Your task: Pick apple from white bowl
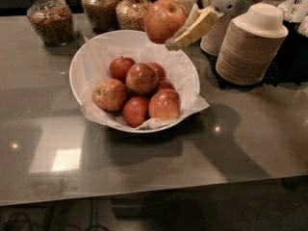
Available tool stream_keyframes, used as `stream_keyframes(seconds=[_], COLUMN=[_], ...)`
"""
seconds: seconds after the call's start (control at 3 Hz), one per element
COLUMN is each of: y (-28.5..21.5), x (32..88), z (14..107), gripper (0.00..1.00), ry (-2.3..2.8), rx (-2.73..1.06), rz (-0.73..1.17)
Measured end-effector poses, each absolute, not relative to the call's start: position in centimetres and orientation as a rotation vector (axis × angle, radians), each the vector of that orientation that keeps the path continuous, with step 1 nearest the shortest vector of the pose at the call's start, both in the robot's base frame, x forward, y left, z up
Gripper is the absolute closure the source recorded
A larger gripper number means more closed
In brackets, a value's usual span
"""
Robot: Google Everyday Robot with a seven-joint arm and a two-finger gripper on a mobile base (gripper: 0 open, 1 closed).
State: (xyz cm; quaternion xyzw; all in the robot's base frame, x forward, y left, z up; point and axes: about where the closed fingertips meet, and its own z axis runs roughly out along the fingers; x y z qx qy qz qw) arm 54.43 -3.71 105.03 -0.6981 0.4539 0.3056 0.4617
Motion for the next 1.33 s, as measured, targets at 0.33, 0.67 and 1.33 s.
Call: stream_keyframes(seconds=[0.33, 0.67, 1.33], y=[-3.6, -4.6, -5.5], x=[54.4, 53.8, 53.2], z=[104.8, 104.0, 102.2], gripper=[1.00, 1.00, 1.00], ry=[1.124, 1.155, 1.195], rx=[-1.716, -1.693, -1.656], rz=[0.746, 0.699, 0.676])
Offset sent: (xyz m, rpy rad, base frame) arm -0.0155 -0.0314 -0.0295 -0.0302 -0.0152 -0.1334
